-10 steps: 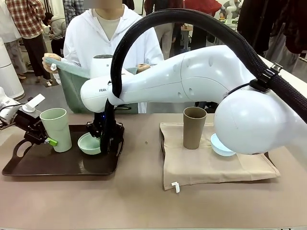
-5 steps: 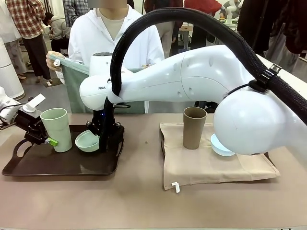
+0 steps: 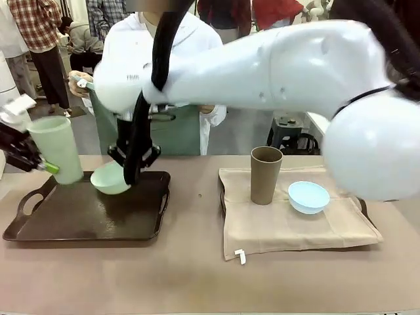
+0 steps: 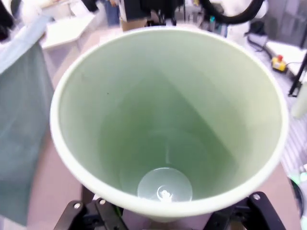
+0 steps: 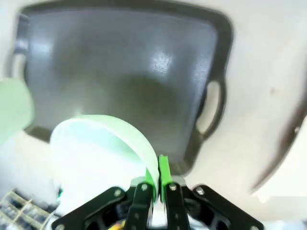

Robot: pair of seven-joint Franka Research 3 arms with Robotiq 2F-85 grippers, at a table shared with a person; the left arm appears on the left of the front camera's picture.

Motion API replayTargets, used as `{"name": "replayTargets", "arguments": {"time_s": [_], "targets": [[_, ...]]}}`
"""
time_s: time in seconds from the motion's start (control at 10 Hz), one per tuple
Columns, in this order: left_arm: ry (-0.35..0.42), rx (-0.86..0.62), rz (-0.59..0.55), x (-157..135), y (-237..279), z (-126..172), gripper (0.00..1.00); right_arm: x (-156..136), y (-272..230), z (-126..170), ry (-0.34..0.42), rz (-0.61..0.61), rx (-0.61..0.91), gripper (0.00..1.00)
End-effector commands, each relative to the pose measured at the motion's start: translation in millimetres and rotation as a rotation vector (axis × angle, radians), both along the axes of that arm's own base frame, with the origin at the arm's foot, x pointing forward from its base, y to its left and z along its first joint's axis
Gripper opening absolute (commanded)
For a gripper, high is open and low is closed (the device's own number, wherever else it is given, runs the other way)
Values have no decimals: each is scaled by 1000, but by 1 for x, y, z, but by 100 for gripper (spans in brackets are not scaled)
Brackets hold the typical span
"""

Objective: Set up a tray with a mat and arrange the tableware.
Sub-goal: Pick up the Picnic Bowl and Reusable plastic cup from the Handle tray in front of the human's position and hold them in the air.

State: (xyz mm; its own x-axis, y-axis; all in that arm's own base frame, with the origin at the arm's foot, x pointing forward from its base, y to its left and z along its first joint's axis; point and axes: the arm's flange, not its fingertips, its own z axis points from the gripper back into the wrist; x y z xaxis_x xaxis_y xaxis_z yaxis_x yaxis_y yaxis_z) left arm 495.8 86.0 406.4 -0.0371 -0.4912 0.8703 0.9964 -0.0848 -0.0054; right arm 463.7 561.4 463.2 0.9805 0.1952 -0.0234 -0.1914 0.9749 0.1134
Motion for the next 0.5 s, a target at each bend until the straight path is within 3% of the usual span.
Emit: {"name": "replayTargets", "arguments": {"time_s": [0.0,0.2,0.4], "targets": [[-70,-29,36,-37,3,55,0,-30,-22,47,-49,-8,1,0],[-103,-18,38,-58,1,90,0,-53,-22,85,-94,-15,13,0],[-108,-6,78,-69,4,102,0,-65,-20,100,-126,-21,27,0]]}}
